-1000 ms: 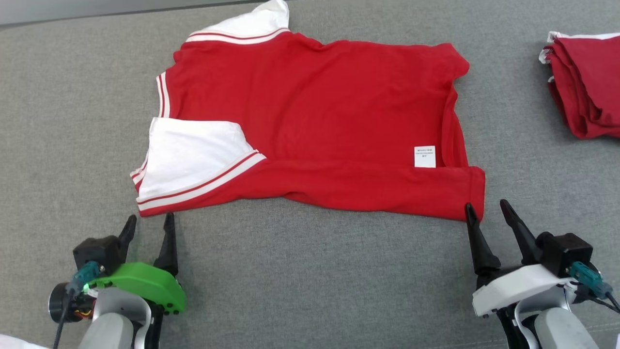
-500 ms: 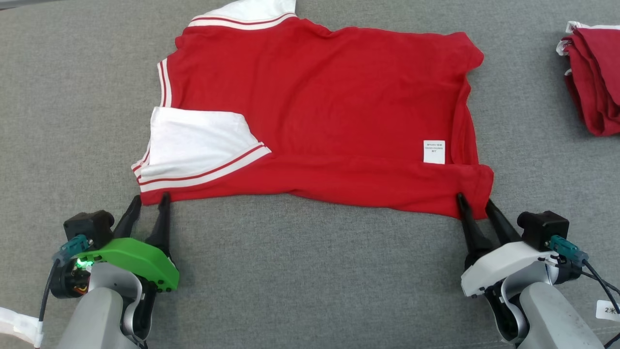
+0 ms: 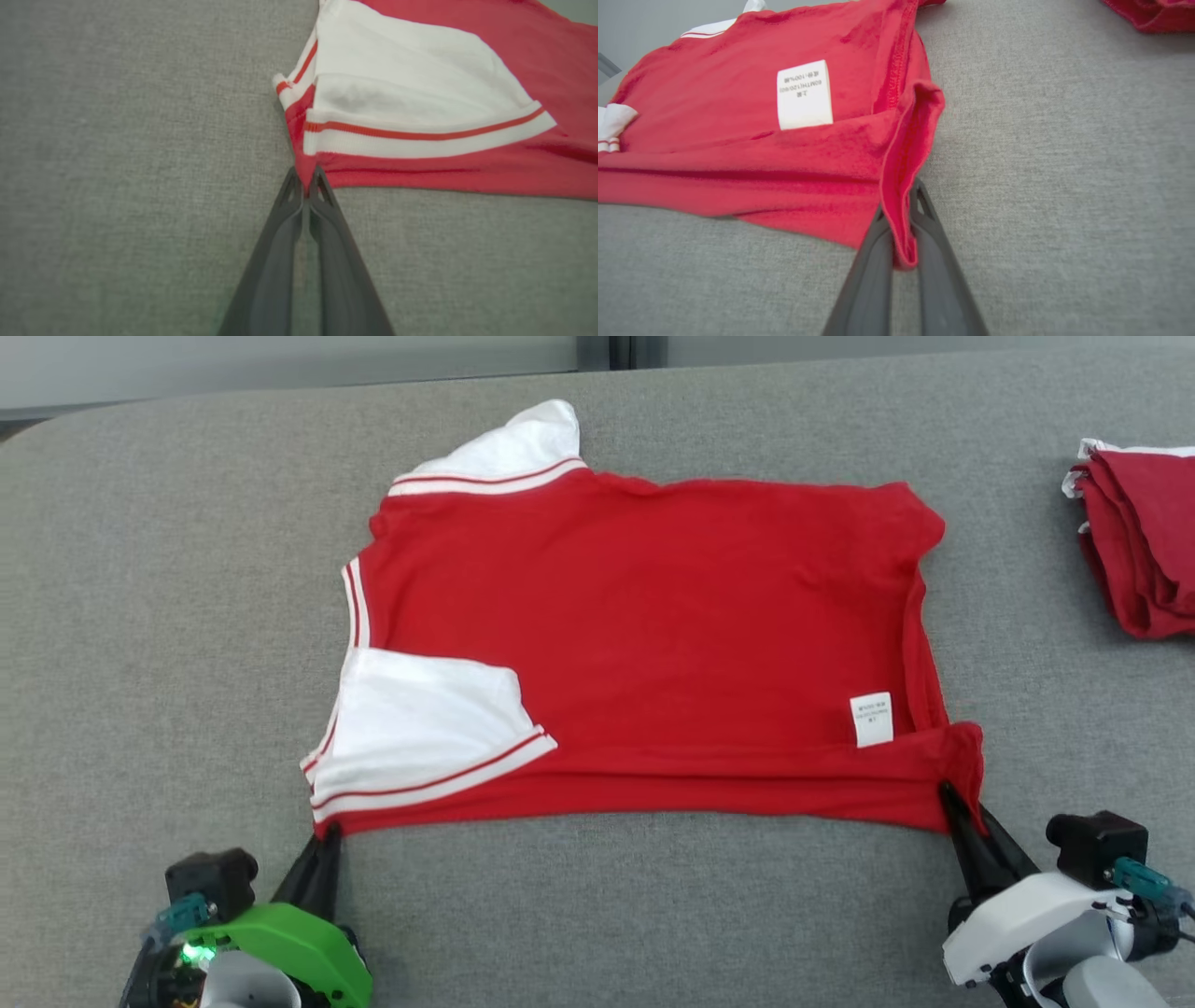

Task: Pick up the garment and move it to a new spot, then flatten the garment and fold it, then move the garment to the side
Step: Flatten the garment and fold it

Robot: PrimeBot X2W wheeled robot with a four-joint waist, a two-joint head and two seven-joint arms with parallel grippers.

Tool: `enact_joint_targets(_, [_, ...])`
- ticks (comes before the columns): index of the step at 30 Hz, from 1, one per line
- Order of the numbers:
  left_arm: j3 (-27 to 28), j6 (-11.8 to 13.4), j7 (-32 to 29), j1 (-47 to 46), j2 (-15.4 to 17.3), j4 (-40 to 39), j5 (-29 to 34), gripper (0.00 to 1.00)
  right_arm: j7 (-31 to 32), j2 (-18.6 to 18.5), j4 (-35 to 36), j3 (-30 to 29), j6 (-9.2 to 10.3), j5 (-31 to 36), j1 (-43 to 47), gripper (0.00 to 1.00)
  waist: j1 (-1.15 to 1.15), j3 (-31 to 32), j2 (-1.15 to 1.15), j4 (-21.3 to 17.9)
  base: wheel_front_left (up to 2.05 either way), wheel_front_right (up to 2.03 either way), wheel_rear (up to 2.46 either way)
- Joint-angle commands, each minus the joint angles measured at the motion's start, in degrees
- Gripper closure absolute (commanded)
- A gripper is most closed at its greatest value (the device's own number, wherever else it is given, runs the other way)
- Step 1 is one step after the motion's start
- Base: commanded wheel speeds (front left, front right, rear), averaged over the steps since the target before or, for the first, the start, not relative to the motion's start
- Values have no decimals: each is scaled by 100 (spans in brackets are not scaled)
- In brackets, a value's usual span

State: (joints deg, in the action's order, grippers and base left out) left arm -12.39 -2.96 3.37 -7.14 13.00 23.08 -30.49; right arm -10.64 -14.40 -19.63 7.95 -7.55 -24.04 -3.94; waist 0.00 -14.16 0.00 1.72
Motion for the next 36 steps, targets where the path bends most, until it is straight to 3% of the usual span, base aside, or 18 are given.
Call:
enact_joint_targets(1, [23,99,-99,262,47,-126,-50,100,50,-63,62,-77,12,-24,196,100,0,229,0,125,0,0,0])
enact_joint_targets(9, [-64,303,-671,1255,56,-988,-301,100,272,4,307,-246,12,-75,957,100,0,567,0,217,0,0,0])
enact_joint_targets(10, [-55,322,-664,1292,25,-1049,-321,78,297,20,308,-240,12,-91,1004,100,0,585,0,217,0,0,0])
enact_joint_targets(11, [-42,350,-669,1328,-2,-1083,-347,27,301,52,335,-231,11,-62,1052,65,0,602,0,210,0,0,0])
enact_joint_targets(12, [-60,368,-673,1348,13,-1104,-310,0,326,88,355,-230,11,-39,1066,9,0,612,0,196,0,0,0])
enact_joint_targets(13, [-77,426,-641,1356,26,-1139,-228,0,305,128,416,-226,10,9,1055,0,0,630,0,166,0,0,0])
enact_joint_targets(19, [-21,824,-20,1197,-6,-1525,242,0,44,203,947,-425,9,353,893,0,0,668,0,19,0,0,0])
enact_joint_targets(26, [46,1286,676,953,48,-2272,868,0,131,378,2166,-755,9,839,699,0,0,720,0,-152,0,0,0])
enact_joint_targets(36, [-17,1466,491,898,186,-2826,1079,0,518,570,2924,-897,9,1010,699,0,0,702,0,-237,0,0,0])
